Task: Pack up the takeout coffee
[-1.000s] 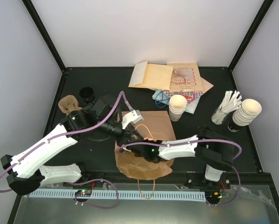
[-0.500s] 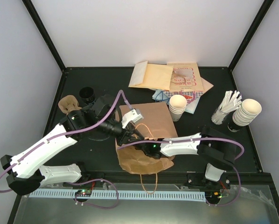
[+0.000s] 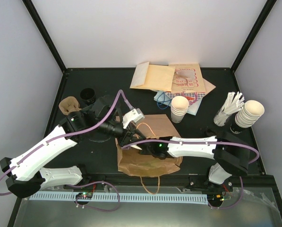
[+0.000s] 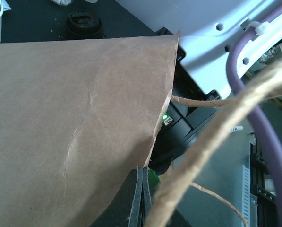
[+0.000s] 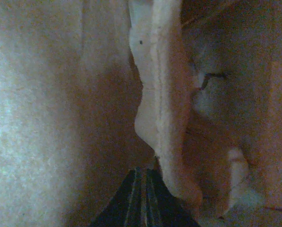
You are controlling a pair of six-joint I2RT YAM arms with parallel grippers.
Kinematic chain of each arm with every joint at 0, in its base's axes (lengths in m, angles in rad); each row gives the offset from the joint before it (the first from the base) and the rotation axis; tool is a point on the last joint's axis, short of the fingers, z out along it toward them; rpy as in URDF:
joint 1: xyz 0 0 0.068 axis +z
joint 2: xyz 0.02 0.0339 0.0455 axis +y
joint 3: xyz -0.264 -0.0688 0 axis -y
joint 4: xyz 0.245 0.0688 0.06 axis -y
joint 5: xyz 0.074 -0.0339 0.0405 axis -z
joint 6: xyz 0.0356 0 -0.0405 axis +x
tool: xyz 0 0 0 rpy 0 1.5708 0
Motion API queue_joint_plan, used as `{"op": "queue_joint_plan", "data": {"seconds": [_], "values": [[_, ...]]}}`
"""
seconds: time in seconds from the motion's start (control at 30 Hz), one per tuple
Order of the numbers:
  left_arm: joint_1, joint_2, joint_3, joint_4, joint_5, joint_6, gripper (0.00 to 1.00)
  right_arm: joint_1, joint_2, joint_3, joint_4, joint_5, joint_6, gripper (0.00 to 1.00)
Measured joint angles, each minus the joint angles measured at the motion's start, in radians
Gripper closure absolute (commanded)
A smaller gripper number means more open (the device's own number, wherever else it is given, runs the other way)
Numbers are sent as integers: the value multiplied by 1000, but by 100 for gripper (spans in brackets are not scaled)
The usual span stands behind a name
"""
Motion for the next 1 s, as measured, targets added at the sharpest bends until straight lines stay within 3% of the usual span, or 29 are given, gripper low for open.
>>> {"op": "queue_joint_plan", "data": {"seconds": [0.2, 0.5, 0.53, 0.6, 0.93, 1.0], "values": [[0, 0, -1, 10, -2, -5, 98, 15, -54, -26, -93, -148, 85, 72], [0, 5, -8, 8, -12, -5, 98, 26, -139, -53, -180, -242, 118, 71], [0, 7, -8, 8, -19, -5, 99, 26, -152, -53, -189, -245, 121, 67], [1, 13, -2, -2, -55, -5, 98, 25, -179, -53, -204, -245, 129, 63], [15, 8, 127, -76, -335, 16, 98, 25, -228, -53, -141, -181, 52, 62], [19, 6, 162, -90, -385, 29, 98, 25, -223, -48, -125, -164, 40, 56]]}}
